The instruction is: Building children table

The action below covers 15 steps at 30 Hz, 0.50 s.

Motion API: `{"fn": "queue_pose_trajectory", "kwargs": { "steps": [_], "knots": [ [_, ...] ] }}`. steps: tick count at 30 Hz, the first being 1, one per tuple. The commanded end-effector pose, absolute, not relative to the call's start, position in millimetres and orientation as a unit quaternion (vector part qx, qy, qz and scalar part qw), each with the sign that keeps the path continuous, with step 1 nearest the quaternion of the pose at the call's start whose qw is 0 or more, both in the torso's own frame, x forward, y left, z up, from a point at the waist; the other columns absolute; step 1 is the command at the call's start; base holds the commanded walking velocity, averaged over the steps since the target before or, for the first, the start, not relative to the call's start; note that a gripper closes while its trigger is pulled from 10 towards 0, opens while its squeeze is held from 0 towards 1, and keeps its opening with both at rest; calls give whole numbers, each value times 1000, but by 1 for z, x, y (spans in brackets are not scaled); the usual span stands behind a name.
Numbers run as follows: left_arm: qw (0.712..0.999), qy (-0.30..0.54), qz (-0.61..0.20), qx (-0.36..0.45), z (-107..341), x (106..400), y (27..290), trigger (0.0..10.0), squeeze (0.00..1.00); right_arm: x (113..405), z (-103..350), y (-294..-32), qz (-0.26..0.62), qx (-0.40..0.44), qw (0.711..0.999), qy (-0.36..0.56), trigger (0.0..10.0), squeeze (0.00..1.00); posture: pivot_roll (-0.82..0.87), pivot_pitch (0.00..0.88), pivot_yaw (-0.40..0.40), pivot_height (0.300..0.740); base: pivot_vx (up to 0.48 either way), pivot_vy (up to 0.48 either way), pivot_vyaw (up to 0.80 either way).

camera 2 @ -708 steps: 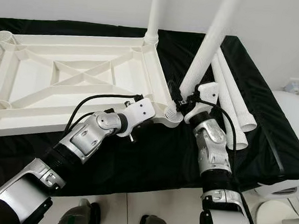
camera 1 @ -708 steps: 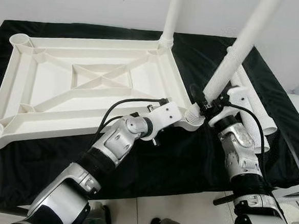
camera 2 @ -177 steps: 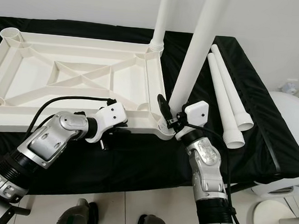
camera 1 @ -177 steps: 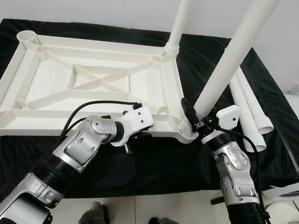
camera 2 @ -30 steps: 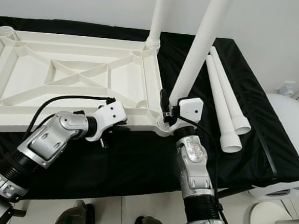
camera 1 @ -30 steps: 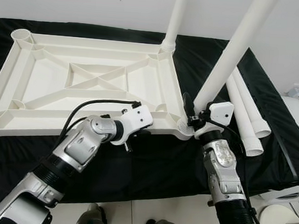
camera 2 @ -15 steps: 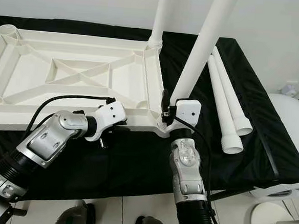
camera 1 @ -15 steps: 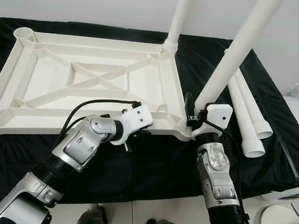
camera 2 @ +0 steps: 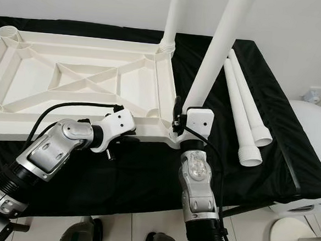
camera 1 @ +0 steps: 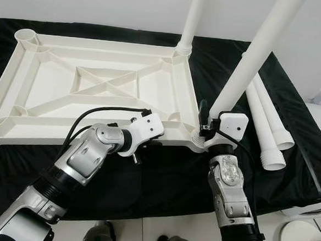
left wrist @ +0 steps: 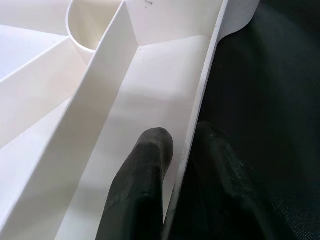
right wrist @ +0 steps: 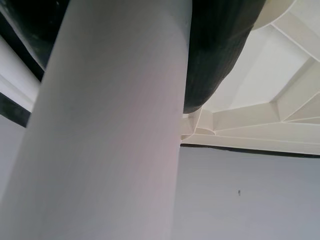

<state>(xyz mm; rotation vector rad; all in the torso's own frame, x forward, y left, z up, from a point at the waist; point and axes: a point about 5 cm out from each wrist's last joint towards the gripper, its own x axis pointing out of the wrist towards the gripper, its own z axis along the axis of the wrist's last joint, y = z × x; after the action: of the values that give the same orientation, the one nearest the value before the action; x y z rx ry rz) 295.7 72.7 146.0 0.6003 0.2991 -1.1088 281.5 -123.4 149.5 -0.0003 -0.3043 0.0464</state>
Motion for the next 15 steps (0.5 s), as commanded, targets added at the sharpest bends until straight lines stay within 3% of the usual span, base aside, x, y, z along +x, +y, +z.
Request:
{"fn": "queue_pose_trajectory", "kwargs": {
  "steps": [1, 15],
  "knots": [
    [801, 103, -515, 286, 160, 296, 68, 10000, 0, 274, 118, -127, 21, -37, 996, -84, 10000, 0, 31, 105, -46, 740, 0, 0, 0],
    [799, 103, -519, 287, 160, 295, 66, 10000, 0, 274, 119, -129, -6, -23, 997, -73, 10000, 0, 29, 98, -43, 740, 0, 0, 0]
  ]
}}
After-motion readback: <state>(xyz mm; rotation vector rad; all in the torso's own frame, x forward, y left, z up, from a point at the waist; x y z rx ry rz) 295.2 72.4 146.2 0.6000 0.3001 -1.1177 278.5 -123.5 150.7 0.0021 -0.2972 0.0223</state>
